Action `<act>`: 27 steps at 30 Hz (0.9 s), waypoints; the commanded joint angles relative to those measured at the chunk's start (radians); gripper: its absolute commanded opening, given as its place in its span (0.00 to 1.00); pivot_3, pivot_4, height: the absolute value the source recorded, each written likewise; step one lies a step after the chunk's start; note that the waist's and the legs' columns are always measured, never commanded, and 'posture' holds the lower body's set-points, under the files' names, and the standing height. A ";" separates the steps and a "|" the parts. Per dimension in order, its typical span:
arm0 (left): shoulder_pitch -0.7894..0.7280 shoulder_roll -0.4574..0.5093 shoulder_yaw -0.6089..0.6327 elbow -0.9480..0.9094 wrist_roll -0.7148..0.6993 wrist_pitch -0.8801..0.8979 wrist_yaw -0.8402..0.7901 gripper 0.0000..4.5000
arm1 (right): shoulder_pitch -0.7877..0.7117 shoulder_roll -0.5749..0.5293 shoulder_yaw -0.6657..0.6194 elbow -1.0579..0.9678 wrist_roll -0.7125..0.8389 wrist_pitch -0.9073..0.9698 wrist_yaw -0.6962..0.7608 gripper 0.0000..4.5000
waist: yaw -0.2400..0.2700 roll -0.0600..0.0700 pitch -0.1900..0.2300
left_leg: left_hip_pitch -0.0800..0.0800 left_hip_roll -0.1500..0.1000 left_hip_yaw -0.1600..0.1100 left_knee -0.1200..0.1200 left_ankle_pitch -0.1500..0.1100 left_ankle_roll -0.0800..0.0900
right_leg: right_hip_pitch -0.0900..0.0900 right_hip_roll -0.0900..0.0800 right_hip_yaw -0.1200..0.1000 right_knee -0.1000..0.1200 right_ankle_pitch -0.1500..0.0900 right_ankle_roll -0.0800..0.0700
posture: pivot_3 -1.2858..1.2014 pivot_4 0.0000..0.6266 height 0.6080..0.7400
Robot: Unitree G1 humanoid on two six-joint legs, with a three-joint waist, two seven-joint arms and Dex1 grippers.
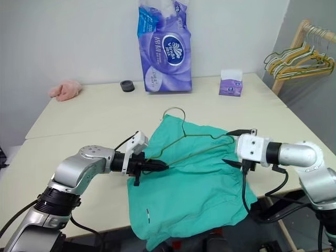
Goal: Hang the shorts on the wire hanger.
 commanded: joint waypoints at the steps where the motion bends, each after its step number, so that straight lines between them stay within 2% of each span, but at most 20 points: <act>1: -0.010 0.028 -0.040 -0.061 0.048 -0.084 -0.038 0.00 | -0.026 -0.026 -0.035 -0.098 0.098 0.201 0.003 0.91 | 0.000 0.000 0.000 | 0.000 0.000 0.000 0.000 0.000 0.000 | 0.000 0.000 0.000 0.000 0.000 0.000 | 0.47 0.08 1.00; 7: -0.035 0.008 -0.054 -0.075 0.061 -0.100 -0.036 0.00 | -0.027 -0.053 0.053 -0.176 0.113 0.342 0.002 0.91 | 0.000 0.000 0.000 | 0.000 0.000 0.000 0.000 0.000 0.000 | 0.000 0.000 -0.001 0.000 0.000 0.000 | 0.47 0.09 1.00; 17: -0.053 0.007 -0.068 -0.112 0.068 -0.103 -0.050 0.00 | -0.135 -0.043 0.245 -0.083 -0.002 0.366 0.004 0.91 | -0.010 0.000 0.000 | 0.000 0.000 0.000 0.000 0.000 0.000 | 0.000 0.000 -0.001 0.000 -0.001 0.000 | 0.46 0.09 1.00; 21: -0.049 0.007 -0.069 -0.120 0.072 -0.104 -0.048 0.00 | -0.164 -0.045 0.288 -0.057 -0.025 0.371 0.022 0.71 | -0.010 0.000 0.000 | 0.000 0.000 0.000 0.000 0.000 0.000 | 0.000 0.000 -0.001 0.000 -0.001 0.000 | 0.47 0.08 1.00; 27: -0.039 0.014 -0.067 -0.136 0.076 -0.104 -0.047 0.00 | -0.164 -0.067 0.303 -0.073 -0.022 0.381 0.076 0.23 | -0.009 0.000 0.000 | -0.001 0.000 0.000 0.000 0.000 0.000 | 0.000 0.000 -0.002 -0.001 -0.001 0.000 | 0.47 0.08 1.00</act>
